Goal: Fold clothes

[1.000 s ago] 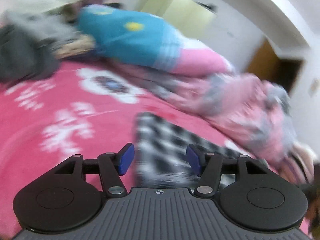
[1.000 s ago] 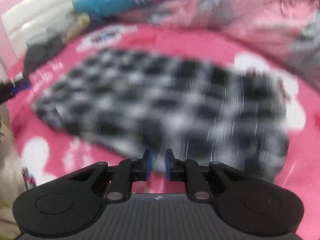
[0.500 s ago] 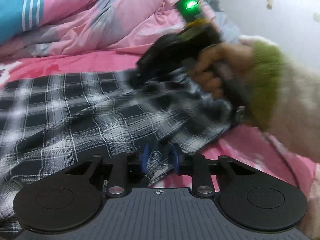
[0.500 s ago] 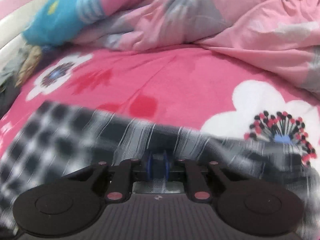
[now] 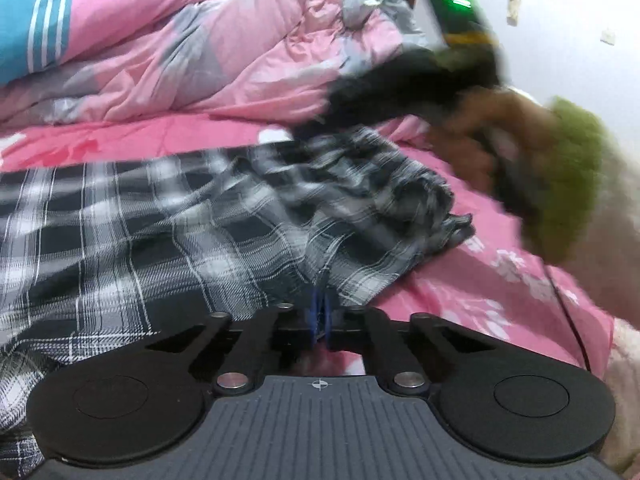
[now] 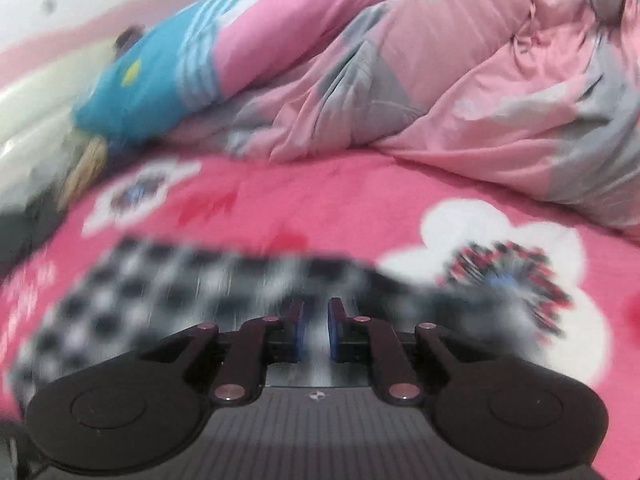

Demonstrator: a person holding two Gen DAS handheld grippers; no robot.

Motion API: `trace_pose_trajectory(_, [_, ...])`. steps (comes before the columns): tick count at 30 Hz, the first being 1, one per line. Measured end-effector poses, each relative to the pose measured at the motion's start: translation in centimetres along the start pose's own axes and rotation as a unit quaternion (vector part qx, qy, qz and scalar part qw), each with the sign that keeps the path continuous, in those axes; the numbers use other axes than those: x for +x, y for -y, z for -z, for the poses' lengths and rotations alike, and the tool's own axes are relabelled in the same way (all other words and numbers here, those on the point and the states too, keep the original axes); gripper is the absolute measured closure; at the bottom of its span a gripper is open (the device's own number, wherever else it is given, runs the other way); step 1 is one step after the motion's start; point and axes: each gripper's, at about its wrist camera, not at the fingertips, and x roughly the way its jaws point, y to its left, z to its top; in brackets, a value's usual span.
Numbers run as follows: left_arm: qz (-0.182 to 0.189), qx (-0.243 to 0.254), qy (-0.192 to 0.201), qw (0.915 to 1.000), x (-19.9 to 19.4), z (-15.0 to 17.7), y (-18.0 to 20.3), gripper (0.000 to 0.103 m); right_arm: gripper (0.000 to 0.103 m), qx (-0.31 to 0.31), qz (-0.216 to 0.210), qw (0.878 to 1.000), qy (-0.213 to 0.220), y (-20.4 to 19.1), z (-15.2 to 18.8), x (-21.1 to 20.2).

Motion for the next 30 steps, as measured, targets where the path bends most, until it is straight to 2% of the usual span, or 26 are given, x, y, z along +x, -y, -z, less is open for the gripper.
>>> trace_pose_trajectory(4, [0.007,0.081,0.0,0.9967,-0.8,-0.1,1.8,0.103,0.091,-0.043,0.041,0.998,-0.025,-0.2,3.5,-3.5])
trace_pose_trajectory(5, [0.006,0.094,-0.006,0.9955,-0.9,0.0,2.1,0.103,0.091,-0.047,0.033,0.998,-0.026,-0.1,3.8,-3.8])
trace_pose_trajectory(8, [-0.006,0.11,-0.026,0.9936,-0.6,0.4,2.3,0.103,0.091,-0.065,0.003,0.998,-0.026,-0.4,3.9,-3.5])
trace_pose_trajectory(10, [-0.007,0.115,-0.023,0.9931,-0.7,0.4,2.4,0.103,0.091,-0.092,-0.003,0.995,-0.044,-0.9,3.8,-2.2])
trace_pose_trajectory(12, [-0.011,0.119,-0.022,0.9926,-0.8,0.5,2.4,0.103,0.091,-0.113,0.023,0.988,-0.101,-0.9,4.3,-0.9])
trace_pose_trajectory(14, [-0.013,0.111,-0.026,0.9934,-0.6,0.6,2.1,0.103,0.091,-0.13,0.042,0.983,-0.124,-0.3,5.2,-1.4])
trace_pose_trajectory(18, [-0.014,0.095,-0.033,0.9948,-0.3,0.4,1.5,0.101,0.091,-0.115,0.061,0.984,-0.119,0.3,5.3,-3.9])
trace_pose_trajectory(22, [-0.015,0.076,-0.039,0.9962,-0.5,0.0,1.2,0.098,0.091,-0.12,0.05,0.989,-0.076,-0.8,5.0,-4.5])
trace_pose_trajectory(24, [-0.02,0.058,-0.041,0.9973,-1.2,-0.2,1.0,0.09,0.09,-0.11,0.051,0.989,-0.079,-0.3,5.8,-4.0])
trace_pose_trajectory(26, [-0.027,0.033,-0.038,0.9984,-2.7,-0.3,0.6,0.077,0.092,-0.08,0.057,0.992,-0.082,0.8,6.9,-4.2])
trace_pose_trajectory(30, [-0.077,0.003,-0.028,0.9966,-8.0,-0.2,-0.6,0.071,0.087,0.005,0.042,0.998,-0.041,2.3,8.3,-7.6])
